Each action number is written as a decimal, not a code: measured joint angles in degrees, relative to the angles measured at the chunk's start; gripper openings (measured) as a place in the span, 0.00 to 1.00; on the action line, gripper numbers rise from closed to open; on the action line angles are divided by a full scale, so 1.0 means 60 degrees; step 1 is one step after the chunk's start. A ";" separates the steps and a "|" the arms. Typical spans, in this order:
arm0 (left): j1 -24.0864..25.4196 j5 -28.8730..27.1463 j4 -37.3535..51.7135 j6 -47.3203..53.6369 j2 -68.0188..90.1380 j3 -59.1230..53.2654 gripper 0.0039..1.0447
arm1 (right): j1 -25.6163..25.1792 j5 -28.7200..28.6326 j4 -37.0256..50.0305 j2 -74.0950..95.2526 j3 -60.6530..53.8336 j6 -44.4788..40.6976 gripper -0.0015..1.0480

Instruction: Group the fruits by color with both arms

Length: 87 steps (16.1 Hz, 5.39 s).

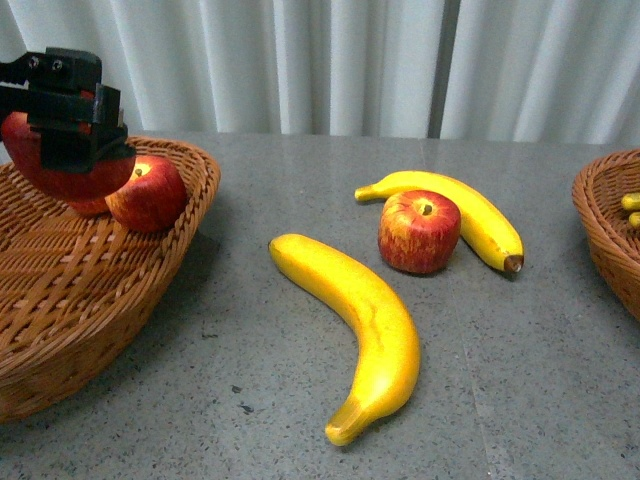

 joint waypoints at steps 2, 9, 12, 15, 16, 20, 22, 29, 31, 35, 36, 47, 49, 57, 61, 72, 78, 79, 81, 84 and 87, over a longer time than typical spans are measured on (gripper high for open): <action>0.0306 0.0087 -0.0266 -0.0419 0.0251 -0.0062 0.63 | 0.0000 0.0000 0.0000 -0.0004 0.0000 0.0000 0.94; -0.0219 0.0040 -0.0208 -0.0623 -0.0127 0.0102 0.94 | 0.0000 0.0000 0.0000 0.0000 0.0000 0.0000 0.94; -0.0820 0.0623 0.0175 -0.0168 0.0124 0.1311 0.94 | 0.0000 0.0000 -0.0004 0.0000 0.0000 0.0000 0.94; -0.1985 0.2018 -0.0113 0.1020 0.1985 0.2477 0.94 | 0.0000 0.0000 -0.0004 -0.0004 0.0000 0.0000 0.94; -0.2240 0.2193 -0.0168 0.1279 0.2554 0.2758 0.94 | 0.0000 0.0000 -0.0004 0.0000 0.0000 0.0000 0.94; -0.2954 0.2761 -0.0310 0.2382 0.3665 0.3668 0.94 | 0.0000 0.0000 -0.0004 0.0000 0.0000 0.0000 0.94; -0.3067 0.2925 -0.0266 0.2528 0.4065 0.3960 0.94 | 0.0000 0.0000 0.0000 0.0000 0.0000 0.0000 0.94; -0.3118 0.3133 -0.0291 0.2510 0.4765 0.4295 0.94 | 0.0000 0.0000 0.0000 -0.0004 0.0000 0.0000 0.94; -0.3129 0.3279 -0.0357 0.2514 0.4969 0.4448 0.94 | 0.0000 0.0000 0.0000 0.0000 0.0000 0.0000 0.94; -0.3242 0.3279 -0.0477 0.2510 0.6251 0.5217 0.94 | 0.0000 0.0000 0.0000 0.0000 0.0000 0.0000 0.94; -0.3242 0.3297 -0.0488 0.2506 0.6415 0.5355 0.94 | 0.0000 0.0000 0.0000 -0.0004 0.0000 0.0000 0.94; -0.3428 0.2929 0.0011 0.2346 0.6116 0.5155 0.65 | 0.0000 0.0000 0.0000 0.0000 0.0000 0.0000 0.94; -0.3417 0.2124 0.0718 0.2011 0.4794 0.4543 0.65 | 0.0000 0.0000 -0.0004 0.0000 0.0000 0.0000 0.94; -0.0270 -0.2233 0.2269 -0.0277 -0.0750 -0.0393 0.65 | 0.0000 0.0000 0.0000 0.0000 0.0000 0.0000 0.94; 0.0867 -0.2222 0.2189 -0.1078 -0.1220 -0.1781 0.65 | 0.0000 0.0000 0.0000 0.0000 0.0000 0.0000 0.94; 0.0342 -0.2095 0.2645 -0.0747 -0.1781 -0.1756 0.94 | 0.0000 0.0000 0.0000 0.0000 0.0000 0.0000 0.94; -0.0470 -0.1195 0.2597 -0.0576 -0.6189 -0.4357 0.59 | 0.0000 0.0000 0.0000 0.0000 0.0000 0.0000 0.94; -0.0193 -0.1020 0.2732 -0.0641 -0.6604 -0.4841 0.47 | 0.0000 0.0000 0.0004 0.0000 0.0000 0.0000 0.94; 0.0179 -0.0659 0.2845 -0.0747 -0.7133 -0.5533 0.25 | 0.0000 0.0000 -0.0004 0.0000 0.0000 0.0000 0.94; 0.0608 -0.0219 0.2805 -0.0776 -0.7996 -0.6313 0.01 | 0.0000 0.0000 0.0000 0.0000 0.0000 0.0000 0.94; 0.1610 0.0637 0.2503 -0.0794 -0.8816 -0.6874 0.01 | 0.0000 0.0000 0.0000 0.0000 0.0000 0.0000 0.94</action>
